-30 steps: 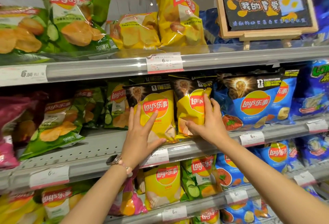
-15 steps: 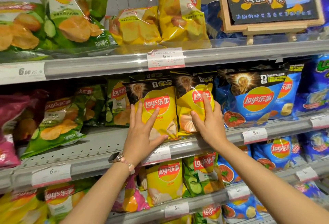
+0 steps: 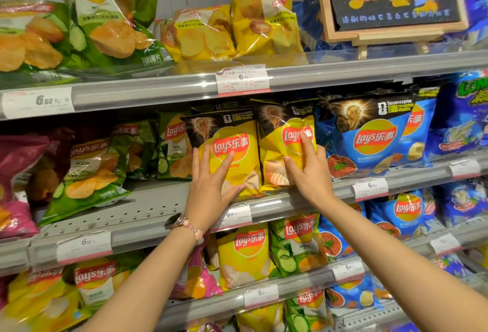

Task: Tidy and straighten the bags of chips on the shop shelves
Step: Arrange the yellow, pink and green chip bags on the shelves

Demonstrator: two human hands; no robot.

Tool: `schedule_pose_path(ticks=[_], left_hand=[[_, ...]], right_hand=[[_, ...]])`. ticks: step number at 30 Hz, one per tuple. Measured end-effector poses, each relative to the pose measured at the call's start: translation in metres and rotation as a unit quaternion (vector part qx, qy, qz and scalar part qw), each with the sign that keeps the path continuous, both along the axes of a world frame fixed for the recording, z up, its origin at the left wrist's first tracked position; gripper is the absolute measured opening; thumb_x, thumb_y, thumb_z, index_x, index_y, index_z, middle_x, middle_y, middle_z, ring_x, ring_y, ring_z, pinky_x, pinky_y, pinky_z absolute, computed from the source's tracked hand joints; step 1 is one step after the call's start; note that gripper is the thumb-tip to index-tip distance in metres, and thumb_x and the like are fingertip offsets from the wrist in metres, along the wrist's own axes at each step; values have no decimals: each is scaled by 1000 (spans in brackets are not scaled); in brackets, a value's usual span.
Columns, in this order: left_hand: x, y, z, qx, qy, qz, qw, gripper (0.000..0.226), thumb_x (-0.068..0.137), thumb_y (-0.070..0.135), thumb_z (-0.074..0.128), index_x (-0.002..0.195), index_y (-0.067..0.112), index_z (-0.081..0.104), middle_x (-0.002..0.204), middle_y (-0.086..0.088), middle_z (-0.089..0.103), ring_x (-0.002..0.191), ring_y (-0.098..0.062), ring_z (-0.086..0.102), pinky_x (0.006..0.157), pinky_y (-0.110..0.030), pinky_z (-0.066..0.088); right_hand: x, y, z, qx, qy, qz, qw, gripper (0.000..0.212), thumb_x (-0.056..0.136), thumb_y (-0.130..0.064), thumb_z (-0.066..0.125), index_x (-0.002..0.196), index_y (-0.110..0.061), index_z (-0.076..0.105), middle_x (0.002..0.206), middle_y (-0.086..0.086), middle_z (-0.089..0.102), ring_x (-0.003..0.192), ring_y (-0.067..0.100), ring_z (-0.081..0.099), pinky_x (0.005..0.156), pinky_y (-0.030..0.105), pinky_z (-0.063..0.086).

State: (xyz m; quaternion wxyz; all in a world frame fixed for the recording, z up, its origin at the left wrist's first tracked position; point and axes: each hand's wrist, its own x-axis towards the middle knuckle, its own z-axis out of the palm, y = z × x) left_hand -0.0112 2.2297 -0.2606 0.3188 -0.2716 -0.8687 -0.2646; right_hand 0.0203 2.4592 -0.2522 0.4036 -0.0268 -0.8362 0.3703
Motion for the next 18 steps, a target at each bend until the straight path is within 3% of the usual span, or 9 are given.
schedule_pose_path(ticks=[5,9,11,13,16,18], left_hand=[[2,6,-1,-10,3,29,1000,74,84,55,59,146,44,20,161,-4,-9,145,-27,-21,116,-49,12],[12,3,2,-19,-2,27,999,78,83,56,60,147,42,17,161,-5,-10,146,-26,-18,116,-50,8],[23,0,-2,-3,11,7,1000,82,82,54,63,148,38,17,161,-7,-3,147,-23,-11,116,-48,9],[36,-3,-14,14,38,-8,999,80,83,50,66,149,24,29,159,-13,12,147,-28,6,115,-49,17],[55,-9,-45,19,116,-20,993,64,82,45,63,136,16,44,142,-18,41,131,-33,38,106,-46,35],[63,-14,-72,-2,149,-19,989,54,83,42,59,128,16,45,129,-12,48,117,-28,46,96,-39,40]], right_hand=[[0,-2,3,12,-23,-13,1000,68,93,-38,54,151,-25,20,138,15,34,125,32,41,95,41,43],[4,-1,2,5,-20,13,1000,69,94,-39,53,152,-23,20,152,17,20,139,34,24,110,41,27],[10,-1,-2,7,-14,16,1000,70,94,-43,51,152,-24,17,158,15,9,145,31,11,115,42,17],[19,-4,-8,18,22,21,999,67,95,-41,51,152,-24,19,158,14,9,146,28,8,116,43,14],[37,-12,-23,30,108,56,992,54,92,-28,54,142,-12,39,149,17,29,140,29,26,112,43,26],[48,-18,-40,49,149,87,984,41,89,-19,56,127,-3,53,133,17,44,127,30,41,104,46,37]])
